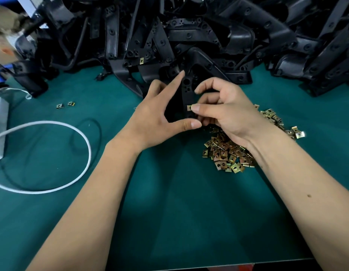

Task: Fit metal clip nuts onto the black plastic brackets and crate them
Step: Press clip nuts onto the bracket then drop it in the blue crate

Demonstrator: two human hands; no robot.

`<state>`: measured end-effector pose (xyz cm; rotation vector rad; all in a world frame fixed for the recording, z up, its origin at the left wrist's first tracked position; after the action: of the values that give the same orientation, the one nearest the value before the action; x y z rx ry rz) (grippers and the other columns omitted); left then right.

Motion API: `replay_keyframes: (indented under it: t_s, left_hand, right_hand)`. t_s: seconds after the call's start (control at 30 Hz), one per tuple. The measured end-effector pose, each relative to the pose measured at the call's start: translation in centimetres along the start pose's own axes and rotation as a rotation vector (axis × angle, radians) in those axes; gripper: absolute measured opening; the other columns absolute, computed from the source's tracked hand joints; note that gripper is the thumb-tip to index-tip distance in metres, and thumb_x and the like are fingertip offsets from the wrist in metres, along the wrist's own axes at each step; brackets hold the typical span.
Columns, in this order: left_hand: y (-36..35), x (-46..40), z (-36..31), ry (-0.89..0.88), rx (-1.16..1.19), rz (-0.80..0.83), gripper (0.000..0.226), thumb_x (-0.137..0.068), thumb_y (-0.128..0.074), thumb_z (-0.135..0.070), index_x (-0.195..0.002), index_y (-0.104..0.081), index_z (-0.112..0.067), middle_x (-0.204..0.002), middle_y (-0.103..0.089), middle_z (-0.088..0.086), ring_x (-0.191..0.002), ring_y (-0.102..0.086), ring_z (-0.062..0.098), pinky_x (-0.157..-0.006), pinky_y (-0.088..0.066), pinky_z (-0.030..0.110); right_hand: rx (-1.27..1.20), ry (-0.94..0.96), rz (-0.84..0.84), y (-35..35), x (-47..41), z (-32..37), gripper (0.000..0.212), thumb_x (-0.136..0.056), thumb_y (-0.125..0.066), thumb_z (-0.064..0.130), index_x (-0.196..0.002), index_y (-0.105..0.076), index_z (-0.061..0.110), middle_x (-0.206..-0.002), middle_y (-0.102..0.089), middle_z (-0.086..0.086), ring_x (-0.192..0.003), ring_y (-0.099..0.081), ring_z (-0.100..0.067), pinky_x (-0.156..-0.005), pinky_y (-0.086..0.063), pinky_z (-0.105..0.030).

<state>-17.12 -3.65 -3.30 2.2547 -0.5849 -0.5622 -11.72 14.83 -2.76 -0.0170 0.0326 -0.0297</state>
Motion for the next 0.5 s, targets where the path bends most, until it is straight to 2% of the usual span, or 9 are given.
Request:
replay_keyframes:
  t_s: [0.13,0.23,0.3,0.37,0.43,0.5]
  left_hand:
    - [-0.2,-0.1,-0.5,-0.033,-0.030,-0.037,0.118,-0.063,-0.066,-0.083,-0.163,-0.024,-0.036,-0.122,-0.038,0.000,-0.110,-0.046,0.010,-0.106,-0.045,0.030]
    - [-0.3,-0.1,-0.4,-0.028,-0.052,-0.049,0.118,-0.063,-0.066,-0.086,-0.162,-0.025,-0.038,-0.123,-0.039,-0.001,-0.110,-0.046,0.010,-0.104,-0.045,0.029]
    - [-0.4,-0.2,-0.1,0.002,-0.075,-0.051,0.117,-0.063,-0.064,-0.089,-0.161,-0.026,-0.039,-0.123,-0.040,-0.002,-0.110,-0.046,0.007,-0.102,-0.045,0.026]
    - [-0.4,-0.4,0.4,0.062,-0.098,-0.072,0.116,-0.063,-0.061,-0.091,-0.161,-0.026,-0.040,-0.126,-0.041,-0.004,-0.114,-0.047,0.007,-0.102,-0.042,0.024]
    - [-0.1,-0.5,1.0,0.141,-0.081,-0.095,0.116,-0.063,-0.057,-0.093,-0.161,-0.024,-0.041,-0.132,-0.041,-0.004,-0.124,-0.046,0.011,-0.105,-0.037,0.024]
    - [0.1,-0.5,1.5,0.189,-0.049,-0.112,0.116,-0.062,-0.054,-0.093,-0.161,-0.025,-0.040,-0.136,-0.041,-0.004,-0.130,-0.044,0.013,-0.106,-0.034,0.023]
  right_hand:
    - [0.056,0.047,0.032,0.4,-0.1,0.2,0.032,-0.090,-0.070,-0.006,-0.114,-0.054,0.009,-0.064,-0.059,0.002,-0.053,-0.056,-0.015,-0.055,-0.045,-0.029]
    - [0.181,0.079,0.018,0.6,-0.2,0.2,0.035,-0.092,-0.073,0.003,-0.119,-0.051,0.006,-0.067,-0.066,0.000,-0.053,-0.060,-0.016,-0.052,-0.046,-0.027]
    - [0.323,0.099,-0.004,0.8,-0.2,0.3,0.033,-0.094,-0.074,0.015,-0.118,-0.051,0.009,-0.072,-0.071,-0.002,-0.054,-0.064,-0.019,-0.050,-0.047,-0.026]
    - [0.562,0.154,0.020,1.6,-0.3,0.8,0.020,-0.095,-0.073,0.024,-0.107,-0.059,0.015,-0.075,-0.073,-0.001,-0.058,-0.066,-0.018,-0.056,-0.053,-0.029]
    - [0.728,0.146,0.191,2.7,-0.2,1.4,0.004,-0.093,-0.075,0.024,-0.093,-0.072,0.021,-0.077,-0.074,0.003,-0.067,-0.066,-0.012,-0.067,-0.053,-0.028]
    - [0.784,0.078,0.393,3.2,0.2,1.7,0.007,-0.088,-0.080,0.023,-0.089,-0.079,0.030,-0.079,-0.074,0.008,-0.067,-0.060,-0.008,-0.065,-0.047,-0.021]
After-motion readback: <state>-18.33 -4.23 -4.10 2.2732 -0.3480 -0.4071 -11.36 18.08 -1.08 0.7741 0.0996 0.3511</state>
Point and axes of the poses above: each hand's wrist, its own x-axis away from the middle knuckle, its own y-axis out of the back of the hand, z = x × y, the point moved 2 cm from there along -x, towards the middle knuckle
